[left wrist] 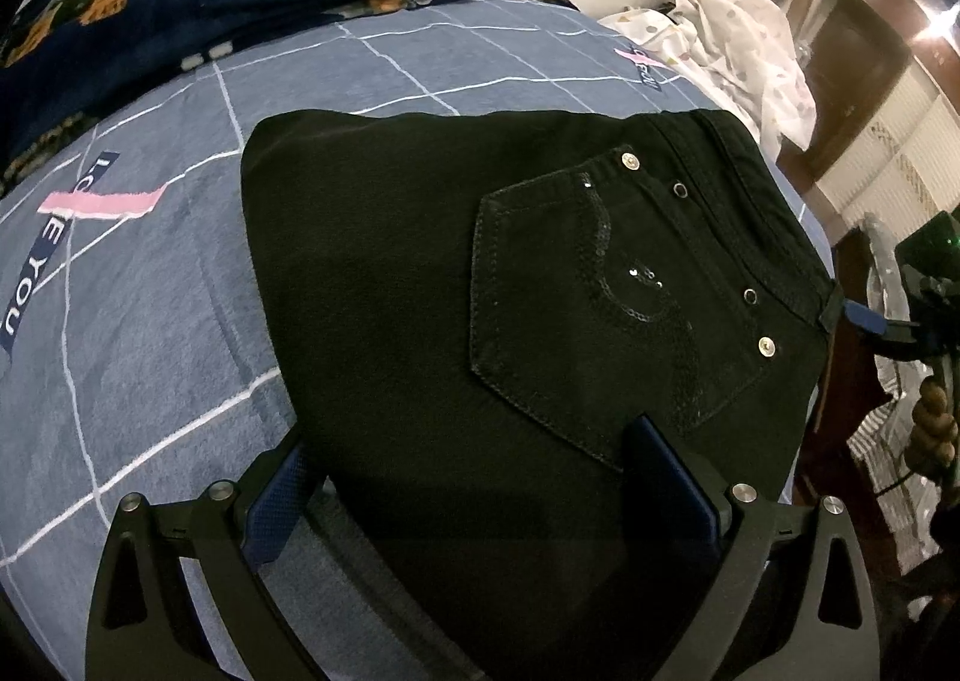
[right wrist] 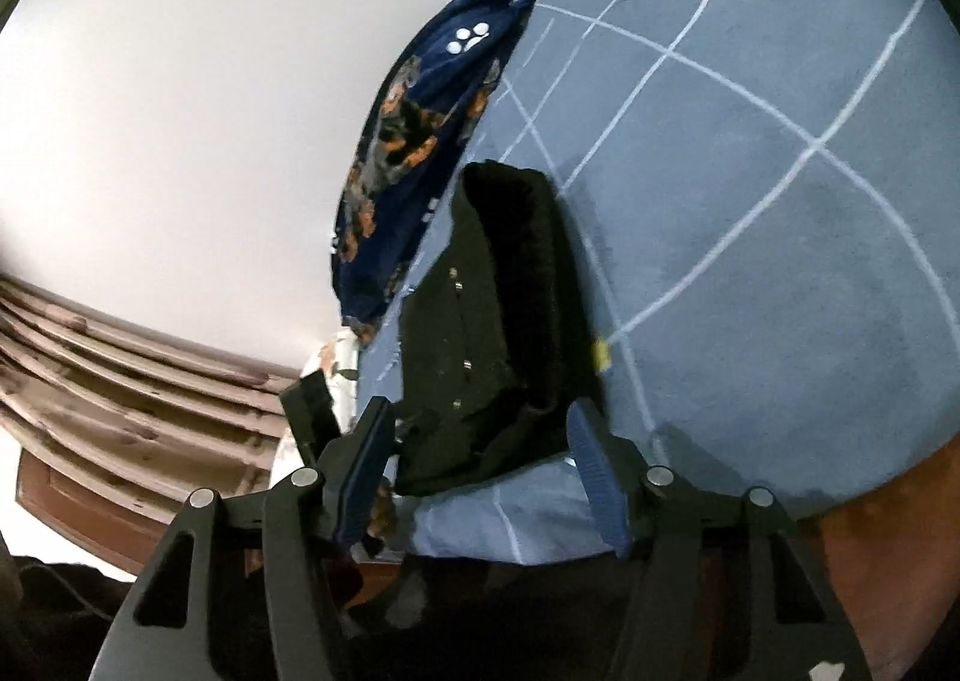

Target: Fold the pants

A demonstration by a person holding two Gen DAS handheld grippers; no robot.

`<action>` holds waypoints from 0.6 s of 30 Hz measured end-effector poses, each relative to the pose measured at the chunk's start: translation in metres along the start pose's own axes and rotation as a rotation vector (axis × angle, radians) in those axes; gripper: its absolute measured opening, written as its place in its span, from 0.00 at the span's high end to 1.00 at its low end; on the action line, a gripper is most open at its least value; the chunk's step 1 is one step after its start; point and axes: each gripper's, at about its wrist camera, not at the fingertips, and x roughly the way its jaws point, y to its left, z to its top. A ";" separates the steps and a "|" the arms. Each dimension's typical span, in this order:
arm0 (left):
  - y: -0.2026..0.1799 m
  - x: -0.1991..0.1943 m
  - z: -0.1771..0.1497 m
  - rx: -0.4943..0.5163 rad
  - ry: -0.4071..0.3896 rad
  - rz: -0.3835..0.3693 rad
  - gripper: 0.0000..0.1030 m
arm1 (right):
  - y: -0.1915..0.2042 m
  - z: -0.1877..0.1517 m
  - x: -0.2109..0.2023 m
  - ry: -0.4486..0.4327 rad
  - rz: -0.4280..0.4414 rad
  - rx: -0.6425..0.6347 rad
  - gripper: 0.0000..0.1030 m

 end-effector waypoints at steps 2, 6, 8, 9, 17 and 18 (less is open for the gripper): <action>0.001 -0.002 0.000 -0.010 0.003 0.002 0.04 | 0.004 0.005 0.010 0.012 -0.029 -0.020 0.43; 0.005 -0.005 -0.001 -0.030 0.010 0.006 0.04 | 0.008 0.012 0.034 0.059 -0.049 -0.048 0.61; 0.007 -0.006 0.000 -0.041 0.012 0.008 0.04 | 0.015 0.013 0.044 0.082 -0.118 -0.091 0.83; 0.007 -0.006 0.000 -0.047 0.016 0.012 0.04 | 0.017 0.013 0.047 0.090 -0.132 -0.102 0.83; 0.009 -0.016 -0.003 -0.049 0.027 0.038 0.04 | 0.049 0.003 0.039 0.073 -0.051 -0.113 0.86; 0.009 -0.018 -0.004 -0.047 0.030 0.041 0.04 | 0.043 0.000 0.041 0.085 -0.049 -0.089 0.86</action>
